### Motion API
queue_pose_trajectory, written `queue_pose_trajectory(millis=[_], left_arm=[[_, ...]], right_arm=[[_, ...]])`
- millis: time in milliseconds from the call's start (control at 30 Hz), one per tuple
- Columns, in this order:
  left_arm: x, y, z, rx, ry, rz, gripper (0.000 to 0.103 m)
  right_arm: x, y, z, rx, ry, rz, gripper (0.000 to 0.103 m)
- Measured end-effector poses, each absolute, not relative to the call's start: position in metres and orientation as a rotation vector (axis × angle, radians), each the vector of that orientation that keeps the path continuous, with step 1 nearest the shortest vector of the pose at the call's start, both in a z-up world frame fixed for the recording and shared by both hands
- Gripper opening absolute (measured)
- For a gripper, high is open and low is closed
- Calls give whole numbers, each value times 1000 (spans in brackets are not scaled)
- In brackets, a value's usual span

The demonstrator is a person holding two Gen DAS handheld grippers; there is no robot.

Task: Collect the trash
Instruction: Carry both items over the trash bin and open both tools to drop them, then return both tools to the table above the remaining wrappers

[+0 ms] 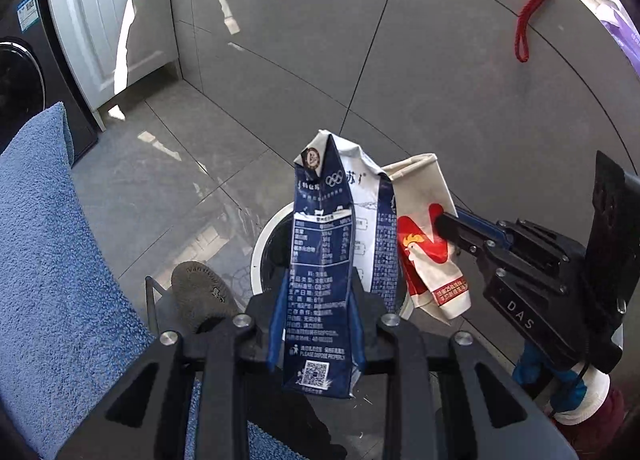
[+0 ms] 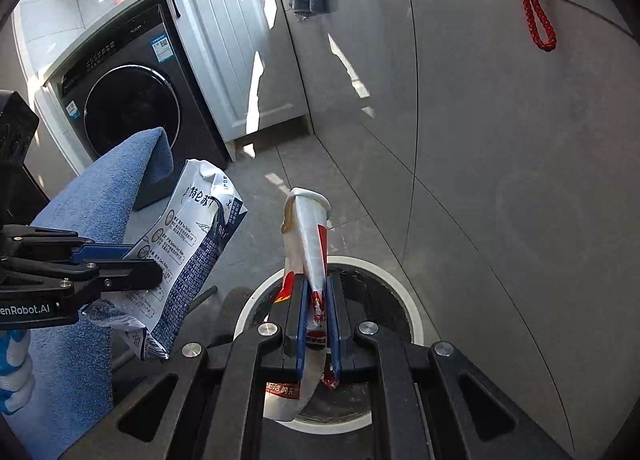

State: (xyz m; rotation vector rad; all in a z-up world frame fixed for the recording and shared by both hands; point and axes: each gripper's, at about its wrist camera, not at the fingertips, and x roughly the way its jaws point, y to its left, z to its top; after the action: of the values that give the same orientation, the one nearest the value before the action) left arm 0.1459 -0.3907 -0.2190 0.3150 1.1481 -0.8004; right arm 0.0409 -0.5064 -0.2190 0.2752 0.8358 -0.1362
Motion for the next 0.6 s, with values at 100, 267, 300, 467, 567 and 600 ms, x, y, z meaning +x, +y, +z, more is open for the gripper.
queue_pose_trajectory(millis=[100, 267, 300, 467, 567, 600], left_arm=[[154, -399, -235, 304, 1184, -805, 27], [163, -406, -253, 250, 1245, -821, 38], [163, -406, -253, 237, 1246, -832, 40], [156, -397, -236, 215, 1209, -845, 44], [154, -384, -217, 209, 1155, -822, 44], [151, -378, -209, 209, 1133, -814, 44]], right_arm=[[47, -510, -232, 289, 870, -144, 10], [51, -521, -249, 338, 906, -175, 12], [51, -523, -251, 344, 909, -183, 12], [45, -522, -246, 333, 907, -192, 17], [42, -517, -236, 318, 886, -183, 17], [40, -514, -231, 309, 878, -179, 17]])
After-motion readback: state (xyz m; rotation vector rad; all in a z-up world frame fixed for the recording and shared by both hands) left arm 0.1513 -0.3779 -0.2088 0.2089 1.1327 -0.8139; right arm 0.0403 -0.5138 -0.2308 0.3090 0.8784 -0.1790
